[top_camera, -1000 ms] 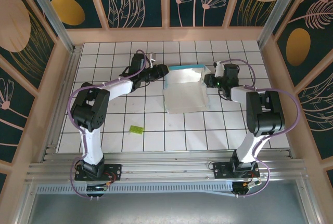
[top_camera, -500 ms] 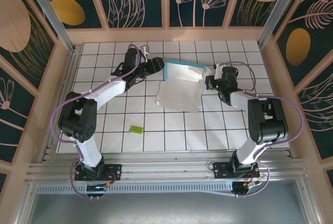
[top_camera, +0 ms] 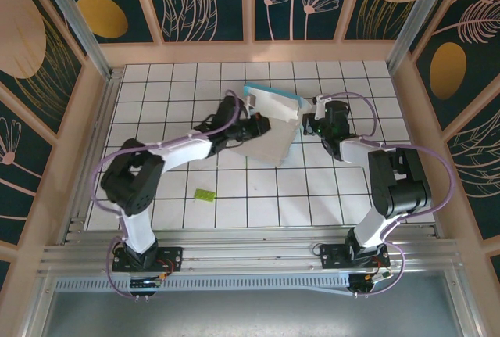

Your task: Fold the paper box

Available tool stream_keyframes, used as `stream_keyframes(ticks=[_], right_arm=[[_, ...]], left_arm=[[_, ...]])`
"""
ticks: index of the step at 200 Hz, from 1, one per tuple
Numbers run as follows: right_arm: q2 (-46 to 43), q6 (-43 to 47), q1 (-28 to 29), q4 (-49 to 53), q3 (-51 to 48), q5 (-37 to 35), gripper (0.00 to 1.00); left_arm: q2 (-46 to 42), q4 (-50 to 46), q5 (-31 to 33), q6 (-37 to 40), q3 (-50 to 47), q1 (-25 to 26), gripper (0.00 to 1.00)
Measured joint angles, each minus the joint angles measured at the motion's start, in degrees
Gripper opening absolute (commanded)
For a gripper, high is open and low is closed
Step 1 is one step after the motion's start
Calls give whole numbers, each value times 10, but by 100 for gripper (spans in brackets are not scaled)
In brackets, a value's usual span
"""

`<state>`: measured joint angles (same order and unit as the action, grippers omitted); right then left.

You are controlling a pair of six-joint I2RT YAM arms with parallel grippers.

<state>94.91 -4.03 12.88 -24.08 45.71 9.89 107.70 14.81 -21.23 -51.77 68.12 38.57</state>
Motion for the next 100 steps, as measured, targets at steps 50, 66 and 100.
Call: stream_keyframes(ticks=[50,66,100], right_arm=[[0,-9,6,-6,-2,0,12],[2,-9,6,-6,-2,0,12],[2,-20,6,-6,-2,0,14]], left_arm=[[111,3,-56,-17,27,18,0],[132,15,-81,-26,30,18,0],[172,28,-110,-35,45,18,0]])
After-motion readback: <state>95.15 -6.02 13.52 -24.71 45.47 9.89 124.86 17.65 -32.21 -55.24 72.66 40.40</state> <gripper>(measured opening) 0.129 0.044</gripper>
